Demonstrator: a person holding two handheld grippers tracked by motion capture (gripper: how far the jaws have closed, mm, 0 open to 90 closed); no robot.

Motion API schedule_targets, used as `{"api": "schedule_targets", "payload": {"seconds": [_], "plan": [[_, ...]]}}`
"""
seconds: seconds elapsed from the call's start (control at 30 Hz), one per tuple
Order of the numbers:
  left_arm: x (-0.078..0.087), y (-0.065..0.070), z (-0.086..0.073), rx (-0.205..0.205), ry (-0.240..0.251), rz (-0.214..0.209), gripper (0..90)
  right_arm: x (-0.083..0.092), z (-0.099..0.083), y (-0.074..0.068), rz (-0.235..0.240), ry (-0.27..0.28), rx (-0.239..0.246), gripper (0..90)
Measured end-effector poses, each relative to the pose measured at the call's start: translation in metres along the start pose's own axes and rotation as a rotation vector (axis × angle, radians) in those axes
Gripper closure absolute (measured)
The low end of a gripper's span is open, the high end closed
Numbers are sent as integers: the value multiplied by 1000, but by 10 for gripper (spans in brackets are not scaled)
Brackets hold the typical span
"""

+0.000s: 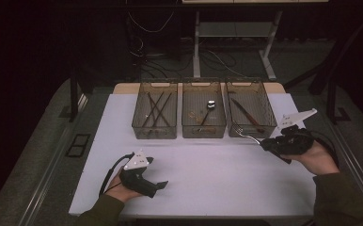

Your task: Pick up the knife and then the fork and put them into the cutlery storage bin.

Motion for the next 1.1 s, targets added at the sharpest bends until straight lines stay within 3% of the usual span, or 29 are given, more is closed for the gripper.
{"api": "schedule_targets", "payload": {"seconds": [0.5, 0.67, 1.1], "plan": [[1, -1, 2, 7, 8, 2, 0, 3, 42, 30, -62, 26, -27, 775], [1, -1, 2, 4, 7, 1, 0, 1, 53, 45, -108, 29, -46, 775], [1, -1, 3, 2, 8, -1, 0, -25, 75, 84, -217, 19, -105, 774]]}}
Point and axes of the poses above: each handheld gripper's, and its own axes: x roughly backward along the jaws, z roughly out of its top, y roughly to its right, the point moved 7 cm from there along -x, roughly forward along the jaws, and after that the axes turned 7 degrees about y, right-handed, at the moved point
